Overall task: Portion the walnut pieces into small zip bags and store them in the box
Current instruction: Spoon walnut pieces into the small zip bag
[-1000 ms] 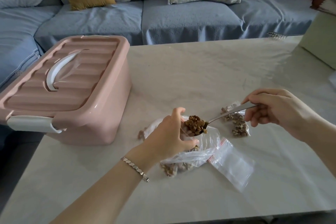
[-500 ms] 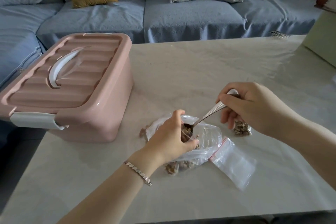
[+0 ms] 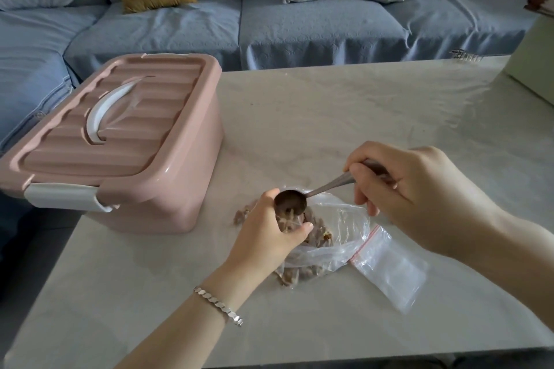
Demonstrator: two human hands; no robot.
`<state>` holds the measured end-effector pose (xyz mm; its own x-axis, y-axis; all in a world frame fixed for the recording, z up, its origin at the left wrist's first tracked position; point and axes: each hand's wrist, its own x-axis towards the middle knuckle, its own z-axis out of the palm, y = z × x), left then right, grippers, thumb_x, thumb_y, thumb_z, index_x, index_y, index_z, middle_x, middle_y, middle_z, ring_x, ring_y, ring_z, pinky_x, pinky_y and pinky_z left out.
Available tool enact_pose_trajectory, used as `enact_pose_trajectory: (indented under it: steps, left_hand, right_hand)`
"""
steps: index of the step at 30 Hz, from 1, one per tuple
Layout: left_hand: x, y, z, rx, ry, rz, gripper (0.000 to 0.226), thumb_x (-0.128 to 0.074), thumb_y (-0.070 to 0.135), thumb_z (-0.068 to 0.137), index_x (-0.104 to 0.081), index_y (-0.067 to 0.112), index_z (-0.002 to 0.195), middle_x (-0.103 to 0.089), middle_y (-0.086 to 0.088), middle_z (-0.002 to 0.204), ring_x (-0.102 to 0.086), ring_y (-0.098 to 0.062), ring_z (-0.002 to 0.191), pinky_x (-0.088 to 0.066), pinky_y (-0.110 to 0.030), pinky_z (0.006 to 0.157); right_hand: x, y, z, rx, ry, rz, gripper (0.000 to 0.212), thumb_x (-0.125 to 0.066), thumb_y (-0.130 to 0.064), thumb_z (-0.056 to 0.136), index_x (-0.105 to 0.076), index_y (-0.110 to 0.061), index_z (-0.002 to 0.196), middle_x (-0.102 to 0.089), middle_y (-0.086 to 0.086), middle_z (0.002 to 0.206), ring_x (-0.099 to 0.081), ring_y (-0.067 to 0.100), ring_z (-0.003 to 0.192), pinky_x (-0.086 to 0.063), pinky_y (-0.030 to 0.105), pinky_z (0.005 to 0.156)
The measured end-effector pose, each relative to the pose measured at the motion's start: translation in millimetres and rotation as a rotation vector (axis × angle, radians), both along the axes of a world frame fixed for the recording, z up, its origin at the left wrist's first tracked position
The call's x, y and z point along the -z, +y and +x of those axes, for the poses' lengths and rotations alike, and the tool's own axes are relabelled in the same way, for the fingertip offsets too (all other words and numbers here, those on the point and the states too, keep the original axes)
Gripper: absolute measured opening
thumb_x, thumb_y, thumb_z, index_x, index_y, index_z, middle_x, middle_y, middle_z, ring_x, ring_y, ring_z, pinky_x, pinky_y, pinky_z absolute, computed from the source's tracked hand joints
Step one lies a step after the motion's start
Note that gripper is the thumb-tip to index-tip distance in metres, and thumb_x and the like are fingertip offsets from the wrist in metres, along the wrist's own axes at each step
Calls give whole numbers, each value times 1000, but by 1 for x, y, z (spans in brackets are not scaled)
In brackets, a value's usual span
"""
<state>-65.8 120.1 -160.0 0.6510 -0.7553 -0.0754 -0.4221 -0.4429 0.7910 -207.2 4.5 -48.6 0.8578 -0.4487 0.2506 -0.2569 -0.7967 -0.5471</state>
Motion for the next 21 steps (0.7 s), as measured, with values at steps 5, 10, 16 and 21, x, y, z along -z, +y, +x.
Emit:
enact_pose_trajectory:
  steps: [5, 10, 16, 21]
  left_hand:
    - [5, 9, -2, 9, -41, -137, 48, -71, 30, 78, -37, 38, 111, -55, 11, 93, -55, -2, 84, -39, -4, 70]
    - [6, 25, 2, -118, -46, -332, 57, -74, 23, 76, -41, 19, 121, -58, 10, 94, -57, -1, 85, -48, -12, 76]
    - [1, 37, 12, -166, 49, -233, 58, -66, 49, 67, -40, 27, 113, -56, 14, 95, -55, 9, 83, -43, -8, 73]
    - [4, 43, 16, -165, 11, -99, 68, -51, 64, 57, -36, 26, 111, -52, 19, 96, -50, 12, 89, -36, -1, 66]
  right_hand:
    - [-2, 1, -10, -32, -87, -137, 18, -36, -34, 87, -52, -26, 84, -58, 0, 56, -53, 18, 50, -41, 30, 44]
    - [9, -15, -23, 161, -275, 136, 15, -45, -28, 84, -57, -24, 76, -65, -10, 67, -59, 10, 48, -44, 12, 48]
    - [59, -19, -38, 252, -43, 64, 18, -52, -19, 90, -57, -23, 73, -62, -6, 59, -57, 14, 56, -44, 23, 54]
    - [91, -11, -41, 283, -59, 130, 11, -52, -15, 91, -62, -17, 85, -61, -7, 60, -60, 9, 60, -45, 24, 56]
